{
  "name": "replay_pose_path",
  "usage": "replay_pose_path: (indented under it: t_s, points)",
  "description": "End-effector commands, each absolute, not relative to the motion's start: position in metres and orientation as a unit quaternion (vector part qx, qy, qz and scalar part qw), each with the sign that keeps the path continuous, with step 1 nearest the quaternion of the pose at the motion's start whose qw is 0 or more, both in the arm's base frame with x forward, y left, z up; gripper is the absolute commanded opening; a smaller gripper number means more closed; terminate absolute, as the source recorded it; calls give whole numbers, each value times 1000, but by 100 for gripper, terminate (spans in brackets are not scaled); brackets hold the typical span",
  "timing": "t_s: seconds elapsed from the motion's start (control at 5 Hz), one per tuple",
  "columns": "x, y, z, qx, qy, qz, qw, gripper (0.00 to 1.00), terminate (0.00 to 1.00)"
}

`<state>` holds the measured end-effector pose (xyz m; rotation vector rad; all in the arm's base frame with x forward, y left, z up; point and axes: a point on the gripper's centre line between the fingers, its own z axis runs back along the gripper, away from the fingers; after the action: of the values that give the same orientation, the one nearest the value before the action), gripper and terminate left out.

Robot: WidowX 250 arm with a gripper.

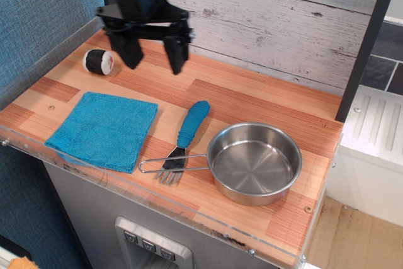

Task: Move the blue cloth from downward to upward direction

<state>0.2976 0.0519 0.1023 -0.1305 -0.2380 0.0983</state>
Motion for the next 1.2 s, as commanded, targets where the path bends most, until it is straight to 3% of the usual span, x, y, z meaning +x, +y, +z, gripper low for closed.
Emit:
replay_pose_path:
  t_s: [0.0, 0.8, 1.0]
  points:
    - [284, 79, 106, -26, -154, 41, 987, 100, 0]
    - [255, 106, 49, 44, -114, 24, 992, 100, 0]
    - [255, 111, 36, 41, -97, 29, 994, 100, 0]
